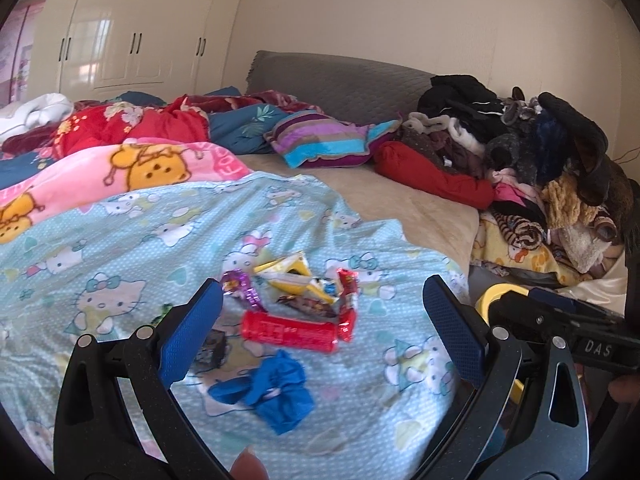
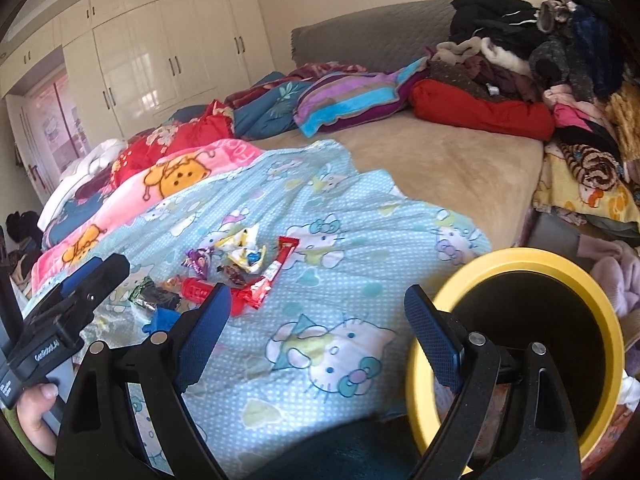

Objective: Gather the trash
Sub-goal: 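Move both tools back over the remaining candy wrappers on the blanket, then grasp the blue cloth with the left tool while the right tool grasps the red candy wrapper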

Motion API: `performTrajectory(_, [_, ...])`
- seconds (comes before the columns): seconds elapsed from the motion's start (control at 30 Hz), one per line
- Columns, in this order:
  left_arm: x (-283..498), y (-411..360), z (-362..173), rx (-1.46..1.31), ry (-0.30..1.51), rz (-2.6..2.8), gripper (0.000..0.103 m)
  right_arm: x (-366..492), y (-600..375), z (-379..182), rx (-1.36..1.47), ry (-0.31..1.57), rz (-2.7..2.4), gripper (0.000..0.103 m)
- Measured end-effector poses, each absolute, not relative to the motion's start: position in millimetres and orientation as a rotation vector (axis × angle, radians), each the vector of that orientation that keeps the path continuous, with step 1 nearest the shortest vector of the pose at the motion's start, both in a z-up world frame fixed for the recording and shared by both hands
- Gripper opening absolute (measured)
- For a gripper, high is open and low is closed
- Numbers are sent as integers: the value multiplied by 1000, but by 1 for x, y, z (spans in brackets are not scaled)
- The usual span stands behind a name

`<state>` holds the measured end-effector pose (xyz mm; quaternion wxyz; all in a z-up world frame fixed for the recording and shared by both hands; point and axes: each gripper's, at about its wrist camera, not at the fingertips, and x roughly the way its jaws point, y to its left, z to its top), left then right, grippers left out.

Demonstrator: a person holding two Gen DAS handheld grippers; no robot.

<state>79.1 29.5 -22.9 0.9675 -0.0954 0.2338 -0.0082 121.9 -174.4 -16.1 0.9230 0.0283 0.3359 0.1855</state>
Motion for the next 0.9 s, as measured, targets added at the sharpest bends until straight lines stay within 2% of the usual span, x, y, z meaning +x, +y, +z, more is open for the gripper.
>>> performTrajectory(0.47, [73, 71, -53, -220, 548, 36, 92, 162, -129, -39, 64, 763, 416, 85])
performTrajectory(0.77, [72, 72, -80, -228, 627, -5, 92, 193, -107, -62, 69, 829, 405, 75])
performTrajectory(0.9, [74, 66, -90, -232, 654, -23, 92, 205, -100, -76, 72, 865, 394, 65])
